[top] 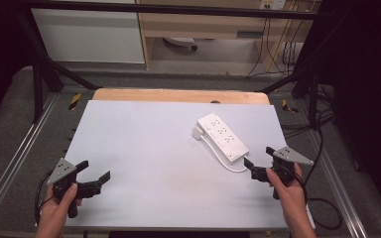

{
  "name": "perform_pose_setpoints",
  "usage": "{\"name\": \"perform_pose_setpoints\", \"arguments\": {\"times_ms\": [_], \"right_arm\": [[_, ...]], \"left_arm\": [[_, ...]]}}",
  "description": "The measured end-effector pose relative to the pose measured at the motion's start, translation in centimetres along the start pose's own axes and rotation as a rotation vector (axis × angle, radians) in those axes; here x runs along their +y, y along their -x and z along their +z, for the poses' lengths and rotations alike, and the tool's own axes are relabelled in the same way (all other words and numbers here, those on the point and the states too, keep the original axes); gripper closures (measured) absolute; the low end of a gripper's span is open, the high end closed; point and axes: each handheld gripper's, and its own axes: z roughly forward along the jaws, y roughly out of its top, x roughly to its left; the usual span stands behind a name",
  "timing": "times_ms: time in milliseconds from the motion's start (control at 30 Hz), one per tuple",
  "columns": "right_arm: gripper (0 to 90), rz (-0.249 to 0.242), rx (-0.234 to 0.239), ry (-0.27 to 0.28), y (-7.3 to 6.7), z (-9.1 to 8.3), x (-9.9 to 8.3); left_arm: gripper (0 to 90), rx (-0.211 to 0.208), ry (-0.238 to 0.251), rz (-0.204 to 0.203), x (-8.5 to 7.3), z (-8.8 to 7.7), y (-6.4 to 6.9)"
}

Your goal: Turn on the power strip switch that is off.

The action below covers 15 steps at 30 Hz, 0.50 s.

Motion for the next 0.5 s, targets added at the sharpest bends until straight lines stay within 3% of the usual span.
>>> {"name": "perform_pose_setpoints", "arguments": {"times_ms": [500], "right_arm": [[2.6, -0.015, 0.054, 0.010, -0.3, 1.9, 5.0]], "left_arm": [[6.2, 0.000, -0.004, -0.002, 0.0, 0.1, 0.1]]}}
